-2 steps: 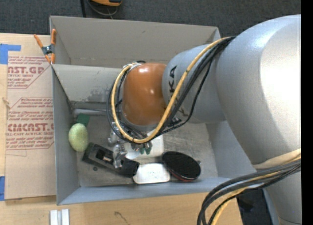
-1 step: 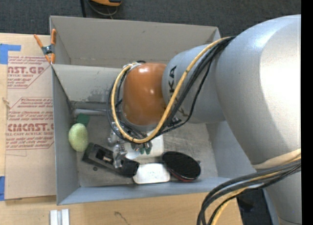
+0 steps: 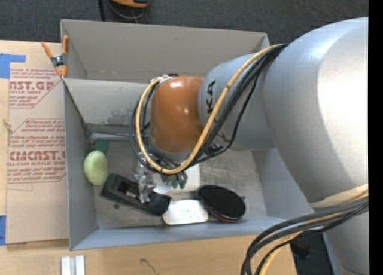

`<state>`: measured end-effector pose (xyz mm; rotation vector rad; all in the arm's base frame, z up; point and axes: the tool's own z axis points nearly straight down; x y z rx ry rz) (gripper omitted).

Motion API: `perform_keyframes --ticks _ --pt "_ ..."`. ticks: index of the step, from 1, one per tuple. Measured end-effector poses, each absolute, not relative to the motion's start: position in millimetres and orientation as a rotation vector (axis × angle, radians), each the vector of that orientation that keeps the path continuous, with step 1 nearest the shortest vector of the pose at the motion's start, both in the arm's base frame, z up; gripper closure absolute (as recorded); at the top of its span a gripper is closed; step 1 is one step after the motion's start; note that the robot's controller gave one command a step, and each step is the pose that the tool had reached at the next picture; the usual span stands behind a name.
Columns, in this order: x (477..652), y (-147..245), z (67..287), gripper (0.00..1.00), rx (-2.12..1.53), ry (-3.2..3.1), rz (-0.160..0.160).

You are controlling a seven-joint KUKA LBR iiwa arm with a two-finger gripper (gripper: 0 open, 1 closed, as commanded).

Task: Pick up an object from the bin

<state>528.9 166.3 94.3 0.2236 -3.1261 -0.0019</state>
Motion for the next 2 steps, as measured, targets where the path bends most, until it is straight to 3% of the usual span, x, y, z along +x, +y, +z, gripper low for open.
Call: perform_keyframes --ticks 2 --pt "523.0 165.5 90.2 1.00 0.207 -3.152 -0.005"
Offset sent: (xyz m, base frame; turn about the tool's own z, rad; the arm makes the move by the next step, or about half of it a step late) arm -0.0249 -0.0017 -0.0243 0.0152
